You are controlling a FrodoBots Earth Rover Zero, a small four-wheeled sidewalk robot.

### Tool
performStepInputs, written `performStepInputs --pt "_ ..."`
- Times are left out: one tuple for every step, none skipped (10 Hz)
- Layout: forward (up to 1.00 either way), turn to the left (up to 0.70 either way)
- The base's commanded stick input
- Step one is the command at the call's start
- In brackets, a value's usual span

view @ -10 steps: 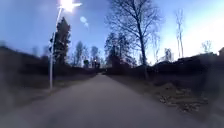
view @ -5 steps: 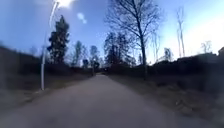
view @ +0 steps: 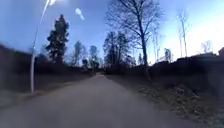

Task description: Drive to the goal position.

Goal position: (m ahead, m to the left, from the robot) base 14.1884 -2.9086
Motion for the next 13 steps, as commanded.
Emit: performStepInputs --pt "1.00 0.00" --pt "1.00 0.00" --pt "1.00 0.00" --pt "1.00 0.00" --pt "1.00 0.00" --pt "1.00 0.00" --pt "1.00 0.00" --pt "1.00 0.00" --pt "1.00 0.00" --pt "1.00 0.00" --pt "1.00 0.00" --pt "1.00 0.00" --pt "1.00 0.00"
